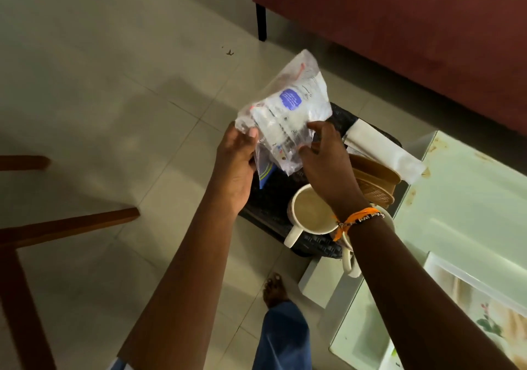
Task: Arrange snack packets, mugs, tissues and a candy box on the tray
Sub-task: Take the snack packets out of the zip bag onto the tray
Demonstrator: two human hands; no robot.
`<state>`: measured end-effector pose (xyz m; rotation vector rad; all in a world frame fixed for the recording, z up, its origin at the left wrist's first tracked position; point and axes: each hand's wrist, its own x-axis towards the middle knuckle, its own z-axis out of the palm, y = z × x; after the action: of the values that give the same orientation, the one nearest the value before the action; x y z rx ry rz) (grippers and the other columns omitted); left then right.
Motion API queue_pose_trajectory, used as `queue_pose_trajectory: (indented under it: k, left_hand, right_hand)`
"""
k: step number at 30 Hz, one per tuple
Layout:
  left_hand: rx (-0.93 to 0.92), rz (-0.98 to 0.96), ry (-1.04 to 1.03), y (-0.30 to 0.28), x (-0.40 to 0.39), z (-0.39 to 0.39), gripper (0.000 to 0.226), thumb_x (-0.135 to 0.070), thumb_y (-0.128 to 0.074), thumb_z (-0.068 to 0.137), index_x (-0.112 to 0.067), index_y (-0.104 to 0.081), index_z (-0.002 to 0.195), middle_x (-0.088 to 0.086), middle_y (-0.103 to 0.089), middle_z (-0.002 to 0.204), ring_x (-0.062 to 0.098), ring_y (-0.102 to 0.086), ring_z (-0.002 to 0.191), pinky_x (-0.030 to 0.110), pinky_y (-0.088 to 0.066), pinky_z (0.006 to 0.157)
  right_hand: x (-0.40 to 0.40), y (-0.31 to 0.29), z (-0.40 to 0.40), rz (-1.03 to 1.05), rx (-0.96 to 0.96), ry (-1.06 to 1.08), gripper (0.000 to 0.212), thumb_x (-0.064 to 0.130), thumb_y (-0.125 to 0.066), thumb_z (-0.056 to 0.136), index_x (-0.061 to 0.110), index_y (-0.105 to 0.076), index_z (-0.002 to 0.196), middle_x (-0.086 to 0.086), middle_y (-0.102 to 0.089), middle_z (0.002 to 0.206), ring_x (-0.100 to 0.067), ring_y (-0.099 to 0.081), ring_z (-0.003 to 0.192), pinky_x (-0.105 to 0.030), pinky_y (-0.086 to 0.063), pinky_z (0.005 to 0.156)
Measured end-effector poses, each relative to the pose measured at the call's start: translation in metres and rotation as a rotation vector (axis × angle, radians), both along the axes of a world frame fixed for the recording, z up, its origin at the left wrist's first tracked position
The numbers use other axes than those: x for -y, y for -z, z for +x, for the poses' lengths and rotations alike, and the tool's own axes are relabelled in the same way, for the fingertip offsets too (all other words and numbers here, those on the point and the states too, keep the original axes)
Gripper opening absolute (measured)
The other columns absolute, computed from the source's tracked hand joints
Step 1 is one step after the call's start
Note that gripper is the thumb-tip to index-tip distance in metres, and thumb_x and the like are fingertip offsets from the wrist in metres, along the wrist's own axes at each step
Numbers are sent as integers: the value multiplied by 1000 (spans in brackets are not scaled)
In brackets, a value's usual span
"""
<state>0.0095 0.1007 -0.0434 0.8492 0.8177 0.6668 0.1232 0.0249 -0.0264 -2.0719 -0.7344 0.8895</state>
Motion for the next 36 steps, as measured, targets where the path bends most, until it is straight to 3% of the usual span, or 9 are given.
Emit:
queue_pose_trajectory:
  k: [3, 6, 10, 12, 16, 21, 27, 31, 36]
  left_hand:
    - [-79, 264, 38, -30, 21, 5, 22, -4, -46, 92, -7, -52, 113, 4, -61, 110, 6, -61, 102, 24, -50, 88]
    - [-234, 665, 179, -55, 54, 9, 24, -4, -51, 88, 1, -52, 112, -3, -49, 128, -4, -50, 118, 12, -44, 91]
    - [-414, 1108, 432, -78, 126, 12, 10, -7, -54, 87, -13, -58, 94, 2, -39, 146, 24, -26, 142, 55, -32, 110]
    - [-470, 1263, 472, -85, 171, 12, 13, -11, -51, 87, -16, -61, 94, 5, -44, 144, 23, -25, 142, 59, -18, 114]
    - [-493, 1425, 661, -91, 265, 12, 20, -17, -56, 85, -17, -66, 102, 6, -51, 139, 28, -39, 134, 63, -29, 106]
    - [-423, 1362, 887, -85, 377, 12, 20, -23, -59, 80, -15, -64, 97, 4, -52, 138, 25, -43, 131, 47, -29, 111]
    - [-450, 696, 738, -63, 446, 24, 47, -34, -60, 80, -13, -51, 122, -4, -42, 134, 0, -37, 124, 6, -25, 100]
    - [-903, 285, 680, -34, 456, 42, 39, -27, -52, 91, -9, -50, 125, 15, -49, 132, 29, -48, 120, 36, -39, 99]
    - [-850, -58, 675, -15, 456, 45, 19, -21, -46, 93, -18, -62, 103, 3, -57, 94, 18, -51, 88, 31, -45, 74]
  right_hand:
    - [14, -16, 6, 79, -57, 93, 31, 22, -41, 95, 9, -54, 120, -14, -51, 128, -34, -53, 115, -51, -45, 100]
    - [41, -43, 10, 278, -426, 255, 40, 38, -33, 98, 13, -64, 104, -14, -68, 109, -27, -66, 102, -43, -54, 91]
    - [109, -67, 28, 366, -791, 246, 50, 49, -35, 92, 14, -62, 115, -13, -69, 112, -24, -68, 95, -37, -56, 79]
    - [153, -75, 34, 384, -942, 278, 56, 51, -40, 87, 12, -55, 125, -14, -65, 120, -26, -67, 101, -36, -58, 79]
    - [254, -81, 43, 328, -1039, 376, 65, 45, -54, 76, 8, -50, 129, -16, -61, 124, -33, -61, 109, -46, -49, 94]
    - [386, -66, 33, 172, -984, 586, 46, 27, -56, 83, 2, -54, 122, -13, -60, 92, -23, -61, 69, -30, -56, 53]
    - [495, -35, 28, 159, -842, 721, 23, 12, -61, 83, 5, -58, 104, -14, -63, 93, -22, -63, 71, -34, -57, 62]
    - [530, -12, 24, 194, -813, 758, 29, 8, -67, 78, 21, -50, 98, -9, -65, 93, -16, -70, 69, -34, -61, 58]
    - [533, 10, 21, 218, -801, 744, 60, 7, -68, 78, 8, -35, 128, -12, -63, 96, -19, -67, 70, -38, -50, 60]
